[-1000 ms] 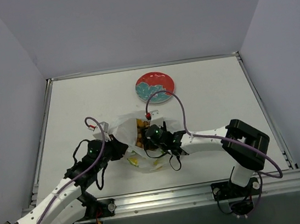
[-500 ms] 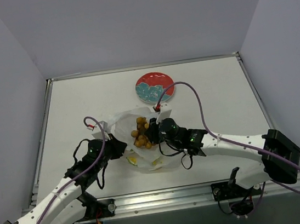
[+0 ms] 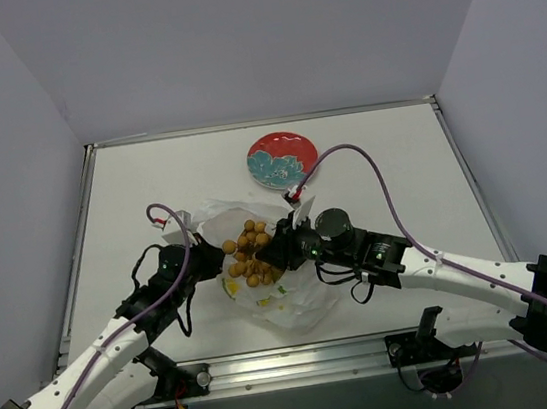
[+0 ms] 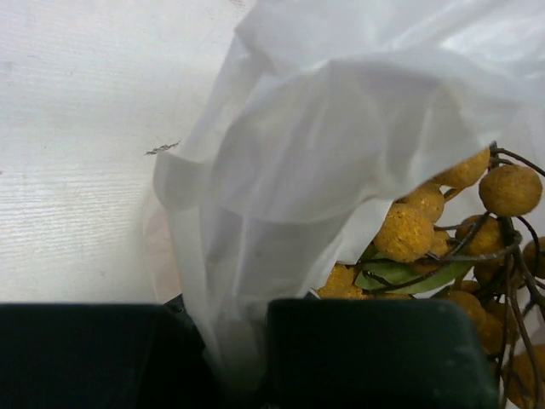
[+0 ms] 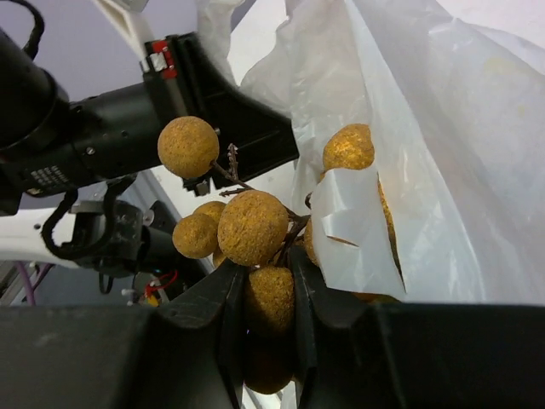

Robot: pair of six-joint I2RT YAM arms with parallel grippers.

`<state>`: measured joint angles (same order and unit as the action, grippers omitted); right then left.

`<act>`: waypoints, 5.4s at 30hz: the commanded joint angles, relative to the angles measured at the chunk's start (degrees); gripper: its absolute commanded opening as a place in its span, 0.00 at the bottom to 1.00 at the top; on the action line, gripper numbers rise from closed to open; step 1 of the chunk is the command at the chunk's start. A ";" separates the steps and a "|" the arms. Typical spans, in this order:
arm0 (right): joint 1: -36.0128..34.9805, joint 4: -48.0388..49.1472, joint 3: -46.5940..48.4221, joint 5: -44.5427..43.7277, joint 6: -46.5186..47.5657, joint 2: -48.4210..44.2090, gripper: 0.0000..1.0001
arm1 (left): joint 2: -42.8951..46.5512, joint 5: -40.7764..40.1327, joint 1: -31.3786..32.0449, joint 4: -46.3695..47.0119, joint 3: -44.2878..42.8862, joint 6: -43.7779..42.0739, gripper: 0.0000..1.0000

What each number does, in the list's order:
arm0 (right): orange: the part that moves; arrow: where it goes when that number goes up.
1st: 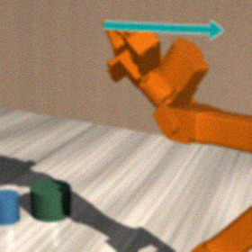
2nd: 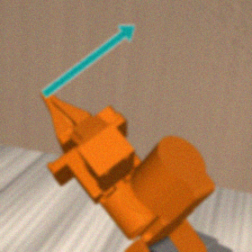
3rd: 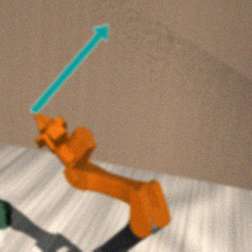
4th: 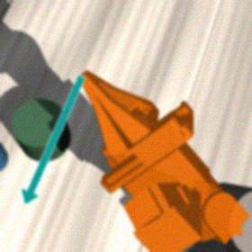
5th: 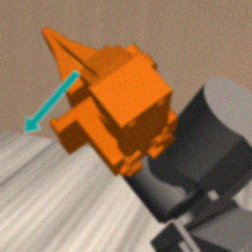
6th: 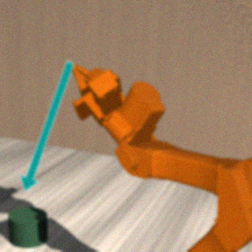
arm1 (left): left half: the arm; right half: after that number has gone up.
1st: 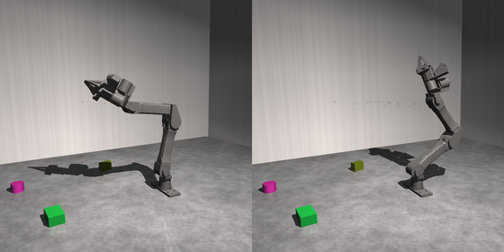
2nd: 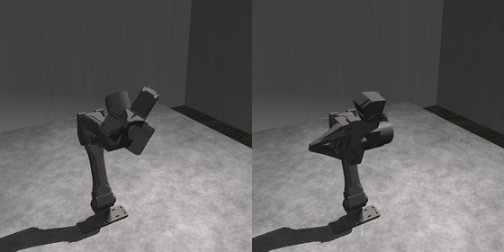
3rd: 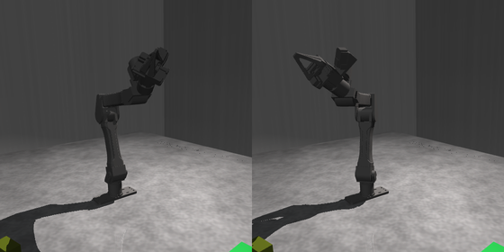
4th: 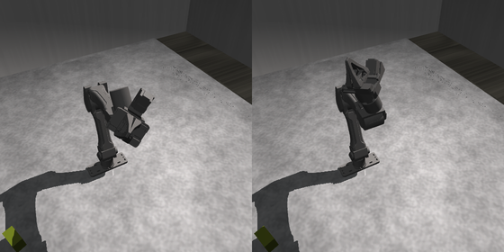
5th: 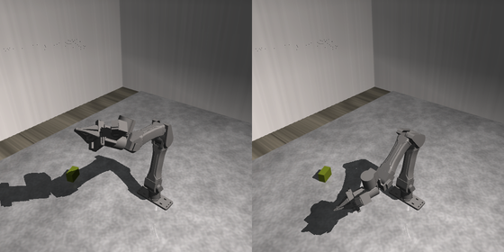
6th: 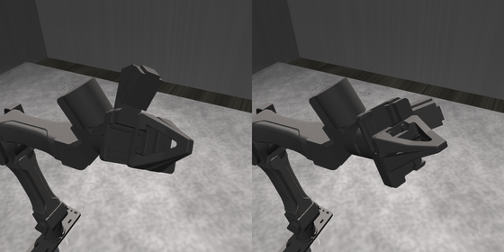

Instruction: Take the fake fruits out of the plastic bag

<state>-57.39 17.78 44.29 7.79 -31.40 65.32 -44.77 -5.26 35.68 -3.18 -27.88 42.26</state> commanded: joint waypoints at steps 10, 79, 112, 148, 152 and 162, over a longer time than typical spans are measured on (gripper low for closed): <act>0.26 17.63 1.94 10.13 0.55 -4.23 0.00 | 5.30 -10.99 0.35 -11.22 -6.40 -1.57 0.02; 34.36 12.45 41.49 -2.07 12.85 51.24 0.68 | 7.60 -11.80 0.35 -10.09 -3.59 -4.73 0.02; -5.19 -7.13 12.66 -26.59 5.65 23.18 0.14 | 17.88 -4.59 0.79 -2.71 12.67 -1.75 0.02; 0.08 -5.04 15.21 -14.57 16.10 34.60 0.74 | 17.61 1.48 0.88 -5.52 15.84 -1.48 0.02; 0.70 -4.16 16.26 -10.00 16.46 38.47 0.76 | 18.67 1.30 0.88 -5.96 16.01 -1.48 0.02; -1.59 -2.75 13.63 -14.55 15.05 33.66 0.36 | 19.72 -0.02 0.88 -6.22 15.75 -1.39 0.02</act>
<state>-58.33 13.39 58.11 -4.14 -16.21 104.47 -25.80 -4.34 36.36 -9.72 -11.33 41.15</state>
